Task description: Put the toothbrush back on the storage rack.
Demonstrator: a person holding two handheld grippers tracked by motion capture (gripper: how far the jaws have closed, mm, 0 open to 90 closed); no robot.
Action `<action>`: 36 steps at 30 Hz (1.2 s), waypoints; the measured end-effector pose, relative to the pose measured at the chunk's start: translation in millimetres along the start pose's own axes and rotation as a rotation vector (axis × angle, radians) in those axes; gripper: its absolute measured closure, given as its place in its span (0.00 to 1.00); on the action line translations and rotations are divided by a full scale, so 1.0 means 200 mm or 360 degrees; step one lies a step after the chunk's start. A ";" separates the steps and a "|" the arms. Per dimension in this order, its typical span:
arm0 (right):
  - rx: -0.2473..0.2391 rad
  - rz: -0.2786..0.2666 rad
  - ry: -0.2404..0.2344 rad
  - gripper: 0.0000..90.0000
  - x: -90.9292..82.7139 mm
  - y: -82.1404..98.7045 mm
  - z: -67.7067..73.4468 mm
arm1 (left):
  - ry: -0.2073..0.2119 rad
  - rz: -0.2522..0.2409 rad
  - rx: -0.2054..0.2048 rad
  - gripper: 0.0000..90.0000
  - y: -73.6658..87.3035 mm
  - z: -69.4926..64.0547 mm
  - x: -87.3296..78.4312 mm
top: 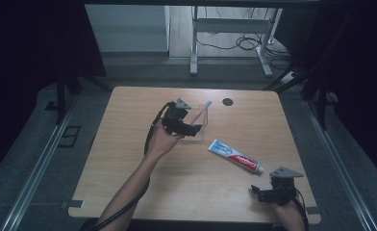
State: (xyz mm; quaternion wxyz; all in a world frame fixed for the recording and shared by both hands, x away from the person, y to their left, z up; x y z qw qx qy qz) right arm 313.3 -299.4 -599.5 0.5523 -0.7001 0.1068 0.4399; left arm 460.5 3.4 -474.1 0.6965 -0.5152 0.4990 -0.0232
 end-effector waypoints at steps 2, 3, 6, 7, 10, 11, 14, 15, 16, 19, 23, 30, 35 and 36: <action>0.0000 0.0000 0.0000 0.00 0.00 0.00 0.00 | -0.0001 -0.0001 0.0003 0.16 0.01 0.00 -0.01; 0.0000 0.0000 0.0000 0.00 0.00 0.00 0.00 | 0.0000 -0.0006 0.0007 0.16 0.02 0.00 -0.01; 0.0001 0.0000 0.0000 0.00 0.00 0.00 0.00 | -0.0010 -0.0004 0.0015 0.16 0.03 0.01 -0.02; 0.0000 0.0000 0.0000 0.00 0.00 0.00 0.00 | -0.0007 -0.0012 0.0010 0.16 0.05 0.01 -0.03; 0.0000 0.0000 0.0000 0.00 0.00 0.00 0.00 | -0.0007 -0.0019 0.0006 0.15 0.06 0.01 -0.05; 0.0000 0.0000 0.0000 0.00 0.00 0.00 0.00 | -0.0007 -0.0019 0.0006 0.15 0.06 0.01 -0.05; 0.0000 0.0000 0.0000 0.00 0.00 0.00 0.00 | -0.0014 -0.0024 0.0013 0.15 0.07 0.01 -0.07; 0.0001 0.0000 0.0000 0.00 0.00 0.00 0.00 | -0.0013 -0.0028 0.0012 0.15 0.08 0.01 -0.07; 0.0001 0.0000 0.0000 0.00 0.00 0.00 0.00 | -0.0017 -0.0030 0.0020 0.15 0.08 0.01 -0.08; 0.0000 0.0000 0.0000 0.00 0.00 0.00 0.00 | -0.0023 -0.0045 0.0017 0.15 0.09 0.01 -0.10; 0.0000 0.0000 0.0000 0.00 0.00 0.00 0.00 | -0.0029 -0.0049 0.0017 0.15 0.12 0.02 -0.12; 0.0002 0.0002 0.0000 0.00 0.00 0.00 0.00 | -0.0035 -0.0041 0.0012 0.15 0.18 0.02 -0.14; 0.0003 0.0002 0.0000 0.00 0.00 0.00 0.00 | -0.0038 -0.0057 -0.0011 0.15 0.23 0.02 -0.17; 0.0003 0.0002 0.0000 0.00 0.00 0.00 0.00 | -0.0038 -0.0057 -0.0011 0.15 0.23 0.02 -0.17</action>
Point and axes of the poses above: each handheld gripper's, and its own axes: x roughly forward along the jaws, y roughly out of its underside, z roughly to its left, the point moved 8 cm from there along x, roughly forward along the jaws, and after that the axes turned 2 degrees about z, right-handed, at the moved point
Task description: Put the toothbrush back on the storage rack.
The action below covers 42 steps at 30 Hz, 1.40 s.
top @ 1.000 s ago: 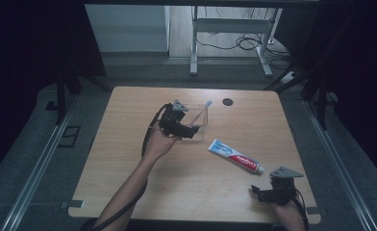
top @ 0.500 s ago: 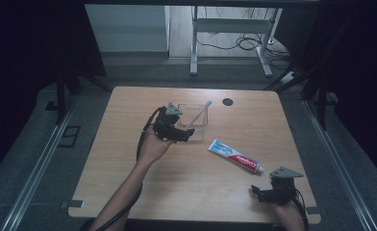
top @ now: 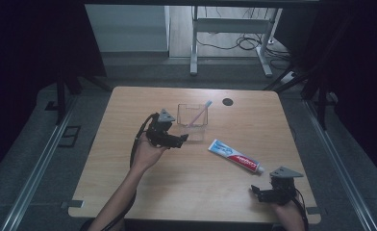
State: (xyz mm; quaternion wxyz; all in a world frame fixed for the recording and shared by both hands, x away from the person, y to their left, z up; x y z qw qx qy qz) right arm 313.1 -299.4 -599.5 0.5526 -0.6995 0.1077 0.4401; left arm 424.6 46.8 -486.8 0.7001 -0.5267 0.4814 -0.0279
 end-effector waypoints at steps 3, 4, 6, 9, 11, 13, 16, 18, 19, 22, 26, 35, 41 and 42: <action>0.0000 0.0000 -0.0001 0.00 0.00 0.00 0.00 | -0.0004 -0.0009 -0.0005 0.15 0.02 0.00 -0.01; 0.0000 0.0000 0.0000 0.00 0.00 0.00 0.00 | -0.0004 -0.0011 -0.0012 0.15 0.03 0.00 -0.02; -0.0001 0.0000 0.0000 0.00 0.00 0.00 0.00 | -0.0006 -0.0017 -0.0019 0.15 0.05 0.01 -0.03; -0.0001 0.0000 0.0000 0.00 0.00 0.00 0.00 | -0.0010 -0.0019 -0.0012 0.15 0.07 0.01 -0.05; -0.0002 0.0000 0.0000 0.00 0.00 0.00 0.00 | -0.0009 -0.0029 -0.0013 0.15 0.09 0.00 -0.06; -0.0001 0.0001 0.0000 0.00 0.00 0.00 0.00 | -0.0011 -0.0028 -0.0012 0.14 0.10 0.00 -0.07; -0.0001 0.0001 0.0000 0.00 0.00 0.00 0.00 | -0.0019 -0.0024 -0.0015 0.14 0.13 0.00 -0.08; -0.0002 0.0000 0.0001 0.00 0.00 0.00 0.00 | -0.0021 -0.0023 -0.0010 0.14 0.15 0.00 -0.08; -0.0002 0.0000 0.0001 0.00 0.00 0.00 0.00 | -0.0021 -0.0023 -0.0010 0.14 0.15 0.00 -0.08; -0.0002 0.0000 0.0001 0.00 0.00 0.00 0.00 | -0.0019 -0.0024 -0.0016 0.14 0.17 -0.01 -0.09; -0.0002 -0.0001 0.0001 0.00 0.00 0.00 0.00 | -0.0020 -0.0025 -0.0021 0.14 0.20 -0.02 -0.09; -0.0002 0.0000 0.0002 0.00 0.00 0.00 0.00 | -0.0009 -0.0021 -0.0040 0.14 0.29 -0.03 -0.10; -0.0002 -0.0001 0.0001 0.00 0.00 0.00 0.00 | -0.0015 -0.0016 -0.0055 0.14 0.34 -0.03 -0.11; -0.0002 0.0000 0.0001 0.00 0.00 0.00 0.00 | -0.0017 -0.0013 -0.0055 0.14 0.37 -0.04 -0.11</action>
Point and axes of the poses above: each handheld gripper's, and its own axes: x roughly forward along the jaws, y roughly out of its underside, z roughly to its left, the point moved 8 cm from there along x, roughly forward along the jaws, and after that the axes turned 2 degrees about z, right-handed, at the moved point
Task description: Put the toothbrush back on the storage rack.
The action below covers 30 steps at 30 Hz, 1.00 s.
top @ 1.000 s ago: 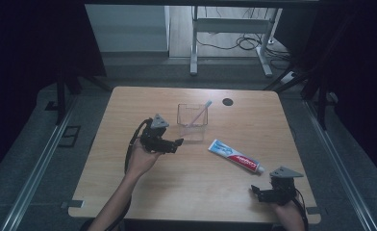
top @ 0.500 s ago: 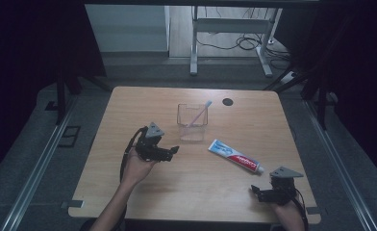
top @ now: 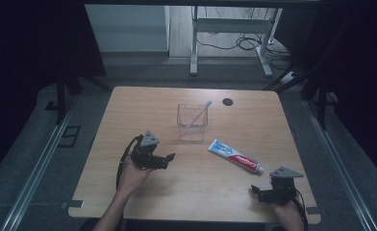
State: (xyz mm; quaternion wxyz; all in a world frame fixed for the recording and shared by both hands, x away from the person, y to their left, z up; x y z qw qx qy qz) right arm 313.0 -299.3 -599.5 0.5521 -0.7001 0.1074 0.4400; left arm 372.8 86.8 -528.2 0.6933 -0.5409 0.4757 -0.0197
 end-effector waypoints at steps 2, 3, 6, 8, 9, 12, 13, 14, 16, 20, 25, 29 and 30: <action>-0.0001 -0.0001 0.0001 0.00 0.00 0.00 0.00 | 0.0001 -0.0001 -0.0002 0.14 0.01 0.00 0.00; -0.0001 -0.0001 0.0001 0.00 0.00 0.00 0.00 | -0.0001 -0.0003 -0.0002 0.14 0.02 0.00 0.00; 0.0000 0.0000 0.0001 0.00 0.00 0.00 0.00 | -0.0007 -0.0005 -0.0002 0.14 0.08 -0.01 0.00; 0.0000 0.0000 0.0001 0.00 0.00 0.00 0.00 | -0.0007 -0.0002 -0.0003 0.14 0.09 -0.02 -0.01; 0.0000 0.0000 0.0001 0.00 0.00 0.00 0.00 | -0.0011 0.0003 0.0002 0.14 0.11 -0.02 -0.01; -0.0001 -0.0001 0.0001 0.00 0.00 0.00 0.00 | -0.0017 0.0008 -0.0004 0.14 0.15 -0.03 -0.01; -0.0001 -0.0001 0.0001 0.00 0.00 0.00 0.00 | -0.0018 0.0008 -0.0002 0.14 0.17 -0.03 -0.01; -0.0001 0.0000 0.0001 0.00 0.00 0.00 0.00 | -0.0026 0.0009 -0.0008 0.14 0.20 -0.04 -0.01; -0.0001 0.0000 0.0001 0.00 0.00 0.00 0.00 | -0.0027 0.0017 -0.0011 0.14 0.23 -0.05 -0.01; -0.0002 -0.0001 0.0000 0.00 0.00 0.00 0.00 | -0.0041 0.0034 -0.0006 0.14 0.27 -0.05 -0.01; -0.0002 -0.0001 0.0000 0.00 0.00 0.00 0.00 | -0.0053 0.0078 -0.0013 0.14 0.34 -0.07 -0.01; -0.0001 -0.0002 -0.0001 0.00 0.00 0.00 0.00 | -0.0064 0.0127 -0.0025 0.14 0.39 -0.08 0.00; -0.0001 -0.0002 -0.0001 0.00 0.00 0.00 0.00 | -0.0064 0.0127 -0.0025 0.14 0.39 -0.08 0.00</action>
Point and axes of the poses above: each handheld gripper's, and its own axes: x roughly forward along the jaws, y roughly out of its underside, z roughly to its left, the point moved 8 cm from there along x, roughly forward along the jaws, and after that the axes turned 2 degrees about z, right-handed, at the moved point
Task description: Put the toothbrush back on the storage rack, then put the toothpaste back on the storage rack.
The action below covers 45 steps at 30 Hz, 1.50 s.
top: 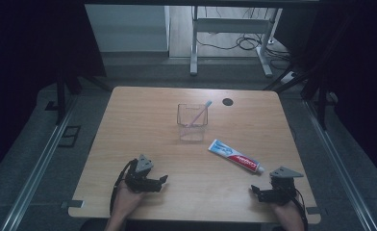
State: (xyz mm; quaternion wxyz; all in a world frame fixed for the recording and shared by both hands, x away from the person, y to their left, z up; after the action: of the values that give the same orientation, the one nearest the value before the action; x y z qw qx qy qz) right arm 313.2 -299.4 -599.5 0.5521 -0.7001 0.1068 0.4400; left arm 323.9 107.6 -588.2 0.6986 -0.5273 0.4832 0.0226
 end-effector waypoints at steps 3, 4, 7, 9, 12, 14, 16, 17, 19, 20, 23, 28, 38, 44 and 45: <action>-0.0001 -0.0001 -0.0001 0.00 0.00 0.00 0.00 | -0.0010 0.0021 -0.0009 0.14 0.02 0.00 0.01; -0.0002 -0.0001 -0.0002 0.00 0.00 0.00 0.00 | -0.0015 0.0031 -0.0005 0.14 0.03 0.01 0.01; -0.0006 -0.0004 -0.0007 0.02 0.00 0.00 0.00 | -0.0034 0.0060 0.0004 0.14 0.05 0.01 0.02; -0.0016 -0.0008 -0.0017 0.02 0.00 0.00 0.00 | -0.0025 0.0099 -0.0009 0.14 0.06 0.02 0.03; -0.0026 -0.0001 -0.0026 0.05 -0.01 0.00 0.01 | -0.0015 0.0111 -0.0029 0.14 0.06 0.03 0.03; -0.0044 0.0008 -0.0042 0.11 -0.02 -0.01 0.02 | -0.0020 0.0109 -0.0038 0.14 0.06 0.03 0.03; -0.0059 0.0020 -0.0057 0.13 -0.02 -0.01 0.03 | -0.0023 0.0110 -0.0036 0.14 0.06 0.03 0.03; -0.0065 0.0029 -0.0066 0.14 -0.02 -0.01 0.03 | -0.0023 0.0110 -0.0036 0.14 0.06 0.03 0.03; -0.0073 0.0041 -0.0083 0.15 -0.02 -0.01 0.04 | -0.0026 0.0109 -0.0040 0.14 0.06 0.03 0.03; -0.0072 0.0045 -0.0093 0.15 -0.03 -0.02 0.05 | -0.0028 0.0111 -0.0040 0.14 0.06 0.03 0.03; -0.0063 0.0046 -0.0123 0.15 -0.03 -0.04 0.06 | -0.0032 0.0108 -0.0048 0.14 0.06 0.03 0.04; -0.0049 0.0040 -0.0163 0.16 -0.06 -0.06 0.06 | -0.0034 0.0107 -0.0048 0.14 0.06 0.03 0.04; 0.0054 0.0036 -0.0234 0.24 -0.13 -0.16 0.04 | -0.0039 0.0111 -0.0048 0.14 0.06 0.04 0.04; 0.0032 0.0067 -0.0226 0.44 -0.12 -0.25 0.01 | -0.0039 0.0108 -0.0052 0.14 0.06 0.04 0.04; 0.0008 0.0068 -0.0212 0.51 -0.12 -0.28 -0.01 | -0.0038 0.0107 -0.0053 0.14 0.06 0.04 0.04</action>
State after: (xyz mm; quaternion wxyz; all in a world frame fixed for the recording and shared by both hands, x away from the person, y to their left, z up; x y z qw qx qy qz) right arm 335.2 -287.9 -544.2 0.5502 -0.6655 0.0859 0.4969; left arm 325.8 114.9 -602.2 0.6944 -0.5218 0.4918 0.0605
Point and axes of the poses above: each handheld gripper's, and its own axes: x roughly forward along the jaws, y roughly out of its underside, z roughly to its left, the point moved 8 cm from there along x, roughly forward along the jaws, and after that the axes turned 2 degrees about z, right-handed, at the moved point
